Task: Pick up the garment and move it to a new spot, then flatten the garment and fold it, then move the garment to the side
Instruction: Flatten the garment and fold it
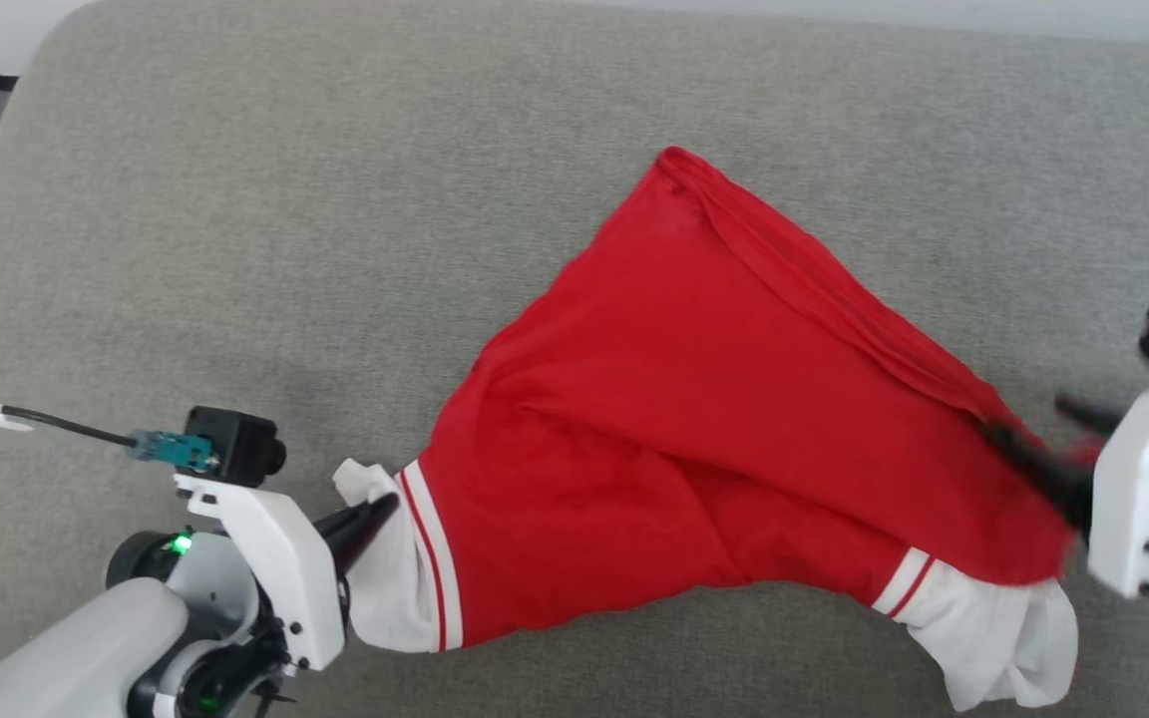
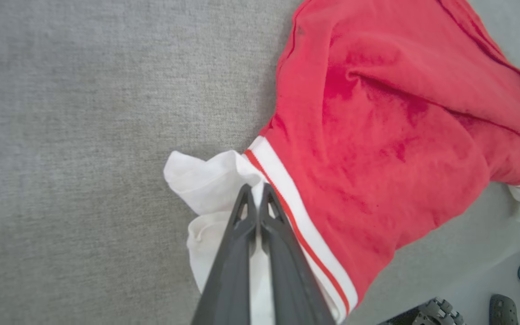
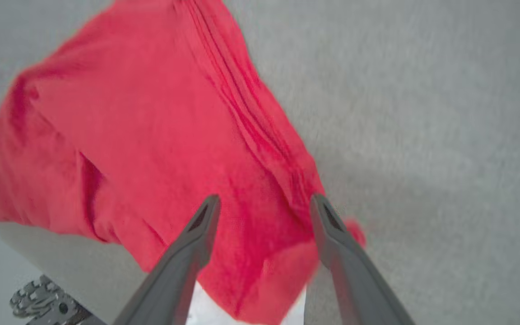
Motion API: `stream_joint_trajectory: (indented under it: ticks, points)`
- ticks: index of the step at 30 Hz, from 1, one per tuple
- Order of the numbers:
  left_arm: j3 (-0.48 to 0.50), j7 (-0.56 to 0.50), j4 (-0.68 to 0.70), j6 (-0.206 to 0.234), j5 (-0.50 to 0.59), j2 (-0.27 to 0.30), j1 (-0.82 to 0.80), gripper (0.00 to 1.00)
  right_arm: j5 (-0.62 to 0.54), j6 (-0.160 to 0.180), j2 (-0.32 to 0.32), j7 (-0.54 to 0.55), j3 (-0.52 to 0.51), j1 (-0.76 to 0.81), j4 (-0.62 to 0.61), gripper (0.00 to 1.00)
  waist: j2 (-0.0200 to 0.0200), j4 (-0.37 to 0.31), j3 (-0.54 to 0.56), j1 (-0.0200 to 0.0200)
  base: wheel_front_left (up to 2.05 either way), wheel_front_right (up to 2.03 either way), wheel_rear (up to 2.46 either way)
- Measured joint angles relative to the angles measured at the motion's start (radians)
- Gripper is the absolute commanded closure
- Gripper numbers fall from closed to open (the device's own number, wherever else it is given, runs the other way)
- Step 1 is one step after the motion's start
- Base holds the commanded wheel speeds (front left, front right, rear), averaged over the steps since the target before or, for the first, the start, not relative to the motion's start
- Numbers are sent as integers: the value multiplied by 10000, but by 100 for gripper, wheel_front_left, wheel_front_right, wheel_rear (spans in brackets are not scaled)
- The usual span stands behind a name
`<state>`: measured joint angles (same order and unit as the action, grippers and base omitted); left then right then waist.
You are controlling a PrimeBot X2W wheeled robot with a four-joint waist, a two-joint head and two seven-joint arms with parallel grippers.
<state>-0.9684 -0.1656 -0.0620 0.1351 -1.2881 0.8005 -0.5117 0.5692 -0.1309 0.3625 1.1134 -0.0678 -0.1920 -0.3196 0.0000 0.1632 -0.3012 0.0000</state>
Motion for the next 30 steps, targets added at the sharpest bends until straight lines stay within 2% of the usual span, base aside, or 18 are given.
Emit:
stream_joint_trajectory:
  ticks: [5, 10, 14, 18, 30]
  points:
    - [-130, -63, -61, -119, 69, -222, -62, 100, -328, 0, -215, -821, 357, -926, -198, 0, 0, 280, -6, 0, 0, 0, 0]
    - [-316, -240, -207, -318, 309, -564, -355, 100, -631, 0, -305, -1996, 1083, -2267, 671, 0, 0, 658, -55, 0, 0, 0, 0]
    - [-439, -378, -437, -575, 430, -901, -710, 100, -805, 0, -211, -2978, 1797, -3414, 1998, 0, 0, 1051, -135, 0, 0, 0, 0]
    - [-612, -512, -782, -855, 577, -1358, -1026, 100, -715, 0, -35, -3407, 2399, -4333, 3499, 0, 0, 1536, -220, 0, 0, 0, 0]
    - [-1030, -673, -1941, -1806, 915, -2709, -1857, 100, -464, 2, 671, -3639, 4207, -6947, 8450, 0, 0, 3005, -649, 0, 0, 0, 0]
